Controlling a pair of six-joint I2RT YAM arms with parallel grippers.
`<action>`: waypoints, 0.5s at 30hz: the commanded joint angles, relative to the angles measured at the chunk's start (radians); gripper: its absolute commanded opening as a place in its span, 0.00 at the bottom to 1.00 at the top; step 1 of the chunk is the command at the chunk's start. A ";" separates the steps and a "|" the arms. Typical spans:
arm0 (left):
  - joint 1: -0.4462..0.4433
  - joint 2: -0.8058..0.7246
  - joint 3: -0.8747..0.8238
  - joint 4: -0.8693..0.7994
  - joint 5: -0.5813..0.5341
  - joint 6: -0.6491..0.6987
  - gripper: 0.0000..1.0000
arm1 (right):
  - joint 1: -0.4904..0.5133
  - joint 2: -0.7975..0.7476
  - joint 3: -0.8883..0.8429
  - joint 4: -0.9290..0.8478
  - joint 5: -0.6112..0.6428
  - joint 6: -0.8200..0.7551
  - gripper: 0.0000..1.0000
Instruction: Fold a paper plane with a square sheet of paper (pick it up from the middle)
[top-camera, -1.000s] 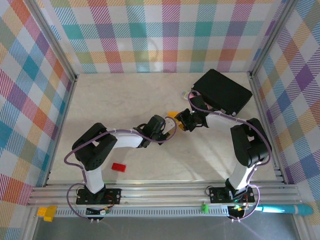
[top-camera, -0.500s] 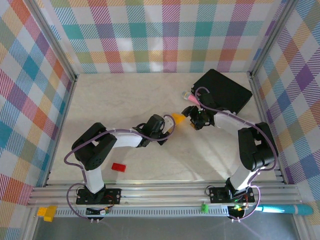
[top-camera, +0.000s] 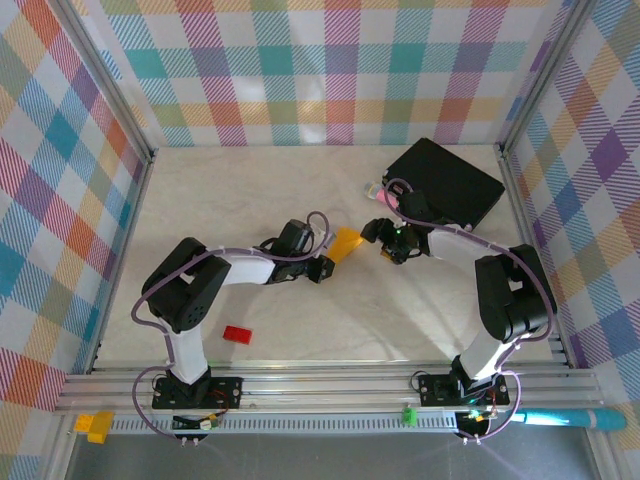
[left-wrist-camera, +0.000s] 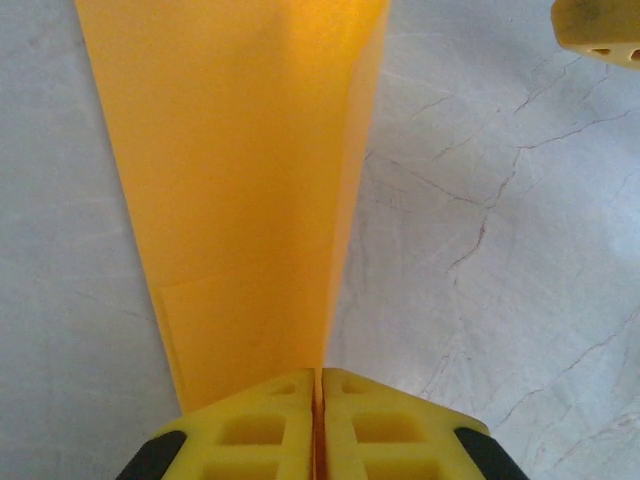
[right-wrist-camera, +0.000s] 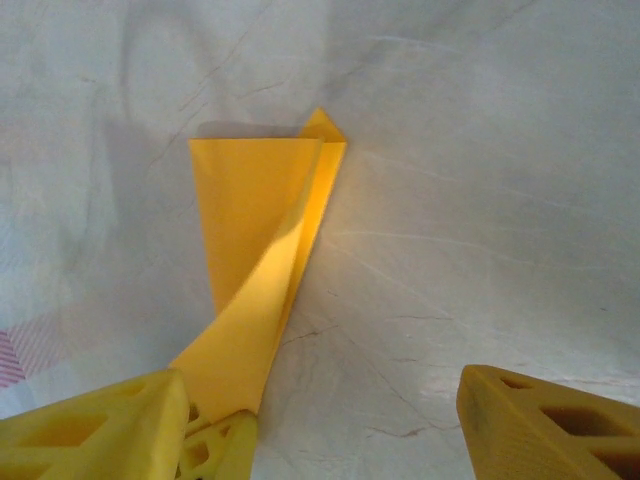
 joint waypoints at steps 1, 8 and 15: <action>0.025 0.024 0.032 -0.004 0.139 -0.100 0.09 | -0.006 0.032 -0.010 0.057 -0.085 -0.110 0.71; 0.075 0.046 0.047 0.025 0.261 -0.263 0.06 | -0.005 0.085 -0.007 0.113 -0.192 -0.211 0.70; 0.116 0.060 0.021 0.137 0.356 -0.434 0.05 | 0.005 0.142 0.045 0.079 -0.242 -0.307 0.69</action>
